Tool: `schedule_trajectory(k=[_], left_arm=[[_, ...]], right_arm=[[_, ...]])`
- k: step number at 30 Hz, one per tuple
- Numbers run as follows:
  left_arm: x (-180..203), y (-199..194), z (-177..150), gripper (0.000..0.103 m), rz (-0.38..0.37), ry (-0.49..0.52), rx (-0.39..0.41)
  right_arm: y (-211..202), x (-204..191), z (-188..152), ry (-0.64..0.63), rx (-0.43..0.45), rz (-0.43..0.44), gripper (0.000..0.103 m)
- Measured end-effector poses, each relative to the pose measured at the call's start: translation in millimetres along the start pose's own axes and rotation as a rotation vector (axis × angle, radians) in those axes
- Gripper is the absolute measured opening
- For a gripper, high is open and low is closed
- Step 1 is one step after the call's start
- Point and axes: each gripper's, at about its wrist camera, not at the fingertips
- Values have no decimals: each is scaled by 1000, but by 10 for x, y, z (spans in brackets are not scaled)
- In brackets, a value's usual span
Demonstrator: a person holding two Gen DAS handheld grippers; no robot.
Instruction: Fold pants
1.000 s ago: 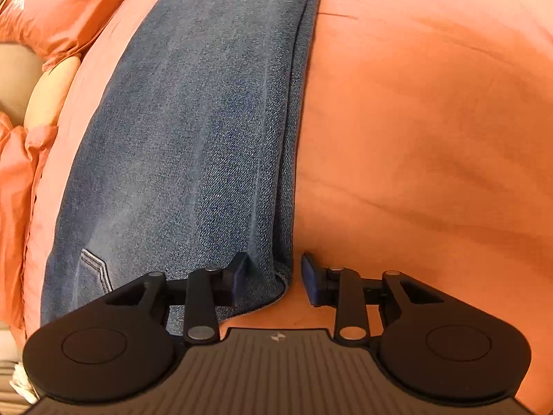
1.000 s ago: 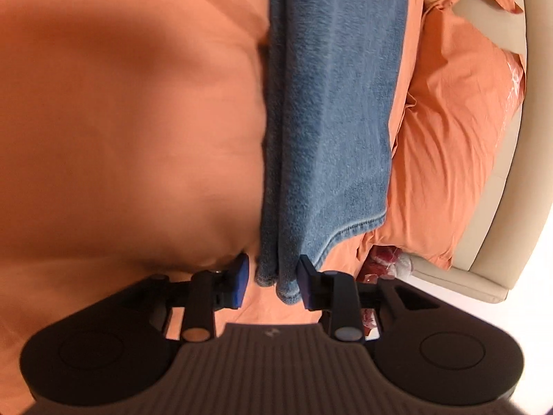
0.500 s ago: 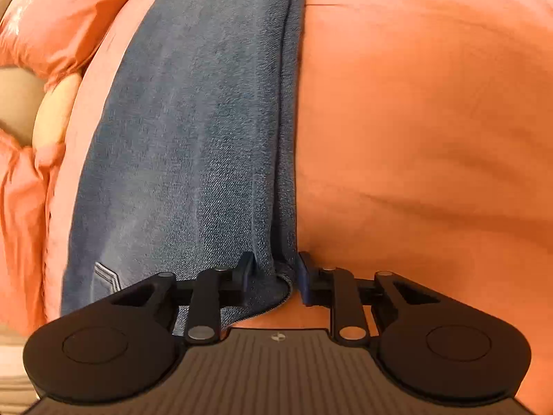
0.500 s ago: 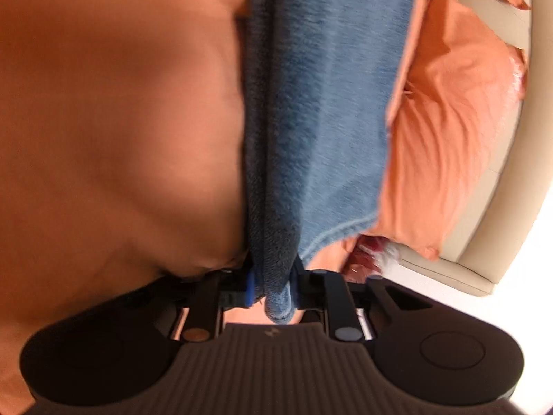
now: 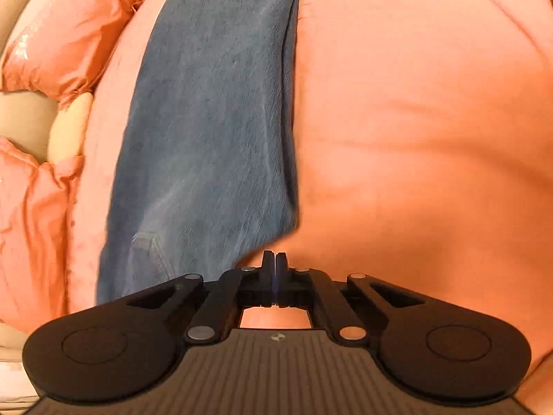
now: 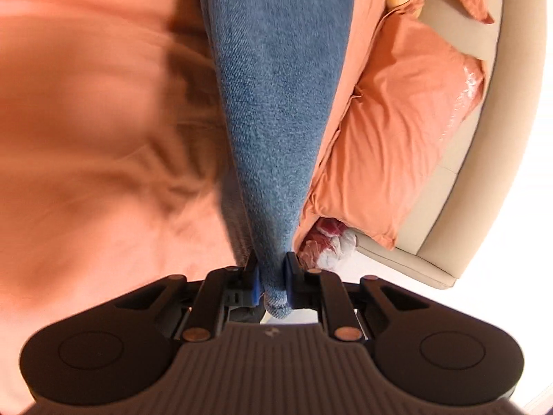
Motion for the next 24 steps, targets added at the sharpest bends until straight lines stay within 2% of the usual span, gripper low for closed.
schedule_trajectory(k=[2,3,4,7,9,11,13,15,18,20,24], left_arm=[[-63,-96,-128,0,-24,-69,52],[-98,-130,-187,3,-29,-117,74],[-111,-148,-225,7,-4,-150,90],[19,-136,-245,23,81,-107,105],[140,-98,-189,49,87,-69,113],[240,-47,-95,57,115,-22,119],[332,44,16,59,148,22,119],[374,208,114,65,182,54,95],[481,460,154,65,288,153,36],[511,606,167,65,320,219,17],[578,814,223,67,434,318,8]], right_arm=[[-201,-34,-66,-42,-6,-16,9],[-262,-36,-45,-53,-16,-22,9],[-290,-35,-24,-53,-30,-22,9],[-310,4,135,-33,-74,-25,9],[-349,54,204,-11,-96,-26,9],[-324,98,247,-11,-113,-22,9],[-316,115,252,-18,-121,-17,9],[-286,150,260,-12,-119,-9,9],[-222,148,241,5,-114,4,9],[-206,72,201,4,-110,12,9],[-98,-40,158,8,-99,35,9]])
Point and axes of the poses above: each gripper's, at about its wrist camera, not at the fingertips, and y roughly the way its jaws point, x to its right, z to its top, and after that the axes turned 12 degrees about y, right-handed
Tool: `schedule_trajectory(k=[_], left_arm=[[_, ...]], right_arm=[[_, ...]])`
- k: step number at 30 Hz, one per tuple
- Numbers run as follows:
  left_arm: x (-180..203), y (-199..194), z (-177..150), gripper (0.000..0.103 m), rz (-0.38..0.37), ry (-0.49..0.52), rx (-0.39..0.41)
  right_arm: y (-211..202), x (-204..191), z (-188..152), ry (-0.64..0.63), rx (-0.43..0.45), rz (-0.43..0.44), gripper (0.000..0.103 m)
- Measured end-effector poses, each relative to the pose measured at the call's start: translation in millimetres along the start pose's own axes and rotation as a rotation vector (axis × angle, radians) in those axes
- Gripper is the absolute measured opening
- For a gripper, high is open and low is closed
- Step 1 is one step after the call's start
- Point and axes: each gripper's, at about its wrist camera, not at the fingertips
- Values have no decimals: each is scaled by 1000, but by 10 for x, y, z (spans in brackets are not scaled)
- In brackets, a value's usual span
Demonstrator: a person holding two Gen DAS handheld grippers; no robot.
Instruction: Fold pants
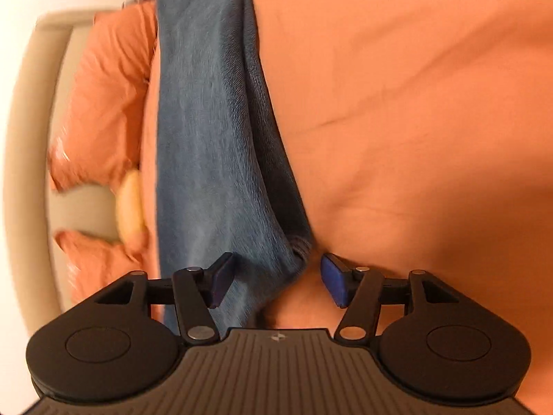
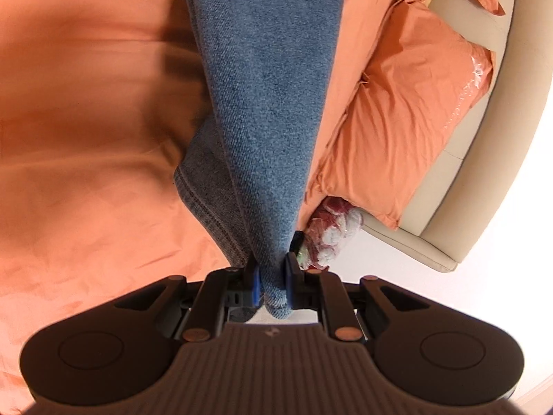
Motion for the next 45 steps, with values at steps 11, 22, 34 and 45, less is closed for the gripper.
schedule_trajectory(k=[11,22,34,45], left_arm=[[-421,17,-16,22,25,-87,27],[-1017,-808,-663,2,-204,-198,107],[-569,-1072,-700,28,-172,-244,64],[-100,-640,-248,73,-107,12,116]], right_arm=[[250,-132,-28,-55,-2,-4,9],[-598,-607,-406,-113,61,99,9],[-1156,-1107,-409,-66,18,57,9],[-1123,-1050,-391,-83,1,69,9]])
Point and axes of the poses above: each gripper's, at about its wrist camera, not at the fingertips, and y roughly the way its jaws point, x to its right, z to its top, and after that the axes turned 12 degrees about y, right-handed
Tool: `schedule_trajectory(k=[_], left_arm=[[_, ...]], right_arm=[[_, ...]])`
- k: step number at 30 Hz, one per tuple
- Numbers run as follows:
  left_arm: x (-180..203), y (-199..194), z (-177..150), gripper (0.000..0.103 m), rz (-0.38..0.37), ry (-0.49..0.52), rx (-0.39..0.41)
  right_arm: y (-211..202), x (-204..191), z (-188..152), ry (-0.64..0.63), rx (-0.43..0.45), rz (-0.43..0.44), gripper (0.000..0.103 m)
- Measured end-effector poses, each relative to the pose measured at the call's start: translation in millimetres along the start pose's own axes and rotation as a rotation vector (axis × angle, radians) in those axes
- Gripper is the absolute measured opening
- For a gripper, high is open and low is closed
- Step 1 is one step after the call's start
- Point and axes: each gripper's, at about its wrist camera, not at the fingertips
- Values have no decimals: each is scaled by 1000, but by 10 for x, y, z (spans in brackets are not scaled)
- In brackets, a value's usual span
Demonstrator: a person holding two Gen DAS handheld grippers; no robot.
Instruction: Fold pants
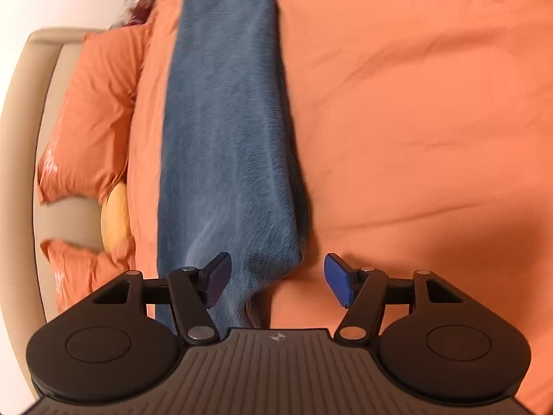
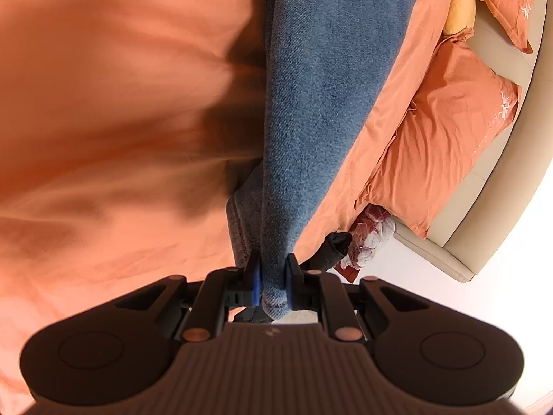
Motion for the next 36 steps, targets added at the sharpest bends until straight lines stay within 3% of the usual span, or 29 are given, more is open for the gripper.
schedule_trajectory(k=[5,7,9,12,17,19,24,26,27,31,33,36], left_arm=[[163,332,61,72,68,117,-29],[241,432,92,58,122,169,-44],[243,520,121,32,121,184,-64],[45,430,71,22,92,74,-42],[-702,-83,-204,18,8,-217,11],[-913,-254,-349,18,-23,-263,21],[-860,-612,-501,18,-144,-222,58],[-666,-644,-447,10,-181,-177,66],[-521,-613,-392,1,-198,-163,64],[-207,-368,-344,0,-218,-131,9],[-176,-271,-388,0,-237,-169,-23],[-261,-322,-475,2,-257,-246,-20]], right_arm=[[78,-14,-6,6,9,11,9],[144,-19,-19,-1,14,16,9],[186,-59,-18,-13,16,17,9],[271,-65,-35,-31,25,14,9],[184,86,-150,-4,77,19,9],[81,96,-224,-19,97,33,9],[-346,-148,-444,-96,150,132,9],[-453,-322,-457,-98,158,163,9],[-473,-416,-434,-94,157,169,9],[-332,-656,-255,-38,101,181,10],[-256,-731,-184,-11,89,192,10],[-192,-815,-156,14,50,220,32]])
Point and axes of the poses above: each gripper's, at about its wrist camera, not at the fingertips, and y roughly the way its jaws point, x to its right, z to its top, and after that the axes turned 12 degrees about y, right-handed
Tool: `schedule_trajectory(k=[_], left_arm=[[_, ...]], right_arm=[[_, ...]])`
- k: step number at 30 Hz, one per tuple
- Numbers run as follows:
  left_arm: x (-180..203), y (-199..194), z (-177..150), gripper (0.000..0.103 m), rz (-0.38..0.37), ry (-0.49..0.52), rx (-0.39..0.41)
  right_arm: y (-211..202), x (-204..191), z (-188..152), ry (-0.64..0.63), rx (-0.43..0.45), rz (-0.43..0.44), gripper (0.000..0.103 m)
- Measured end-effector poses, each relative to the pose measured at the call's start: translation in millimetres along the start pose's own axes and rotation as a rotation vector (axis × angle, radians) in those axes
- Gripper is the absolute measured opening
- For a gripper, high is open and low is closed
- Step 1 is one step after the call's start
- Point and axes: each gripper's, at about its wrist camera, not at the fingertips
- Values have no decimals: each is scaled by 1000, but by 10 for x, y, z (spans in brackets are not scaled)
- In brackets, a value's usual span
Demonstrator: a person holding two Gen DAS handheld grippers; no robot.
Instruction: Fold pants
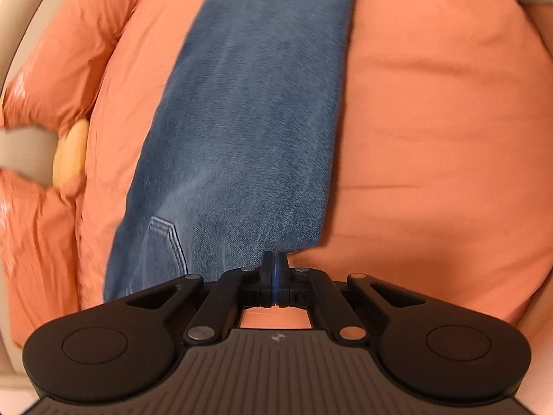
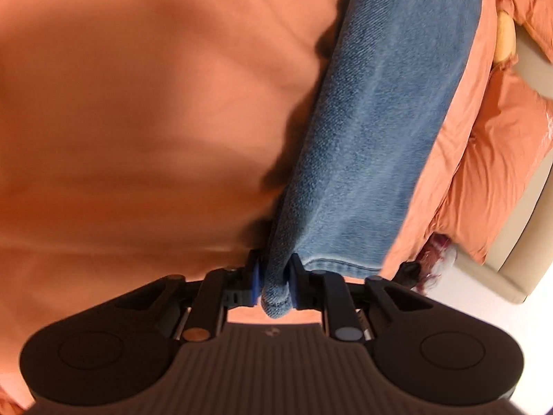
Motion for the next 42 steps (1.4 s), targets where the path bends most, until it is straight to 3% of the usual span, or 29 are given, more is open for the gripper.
schedule_trajectory(k=[3,11,17,21,24,27,34,42], left_arm=[[-164,-124,14,12,-9,-77,8],[-780,-58,358,16,-78,-305,43],[-1021,116,871,18,-104,-340,86],[-1093,187,1312,20,-145,-331,151],[-1104,258,1691,21,-175,-302,194],[-1077,328,2075,21,-202,-270,243],[-956,607,2797,21,-256,-158,308],[-890,1002,3232,20,-276,-123,230]], right_arm=[[-20,92,-120,86,-26,21,38],[-108,1036,-731,817,-125,305,43],[168,1548,-1168,1474,-29,502,43],[508,1667,-1230,1778,47,638,45],[717,1643,-1158,1884,82,747,45],[938,1578,-1091,1914,84,791,45],[1372,1397,-1135,1999,136,909,66],[1299,1370,-990,1968,206,853,61]])
Point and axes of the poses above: each gripper's, at about its wrist camera, not at the fingertips, and y roughly the way its jaws point, x to its right, z to its top, and after that the axes turned 12 degrees about y, right-handed
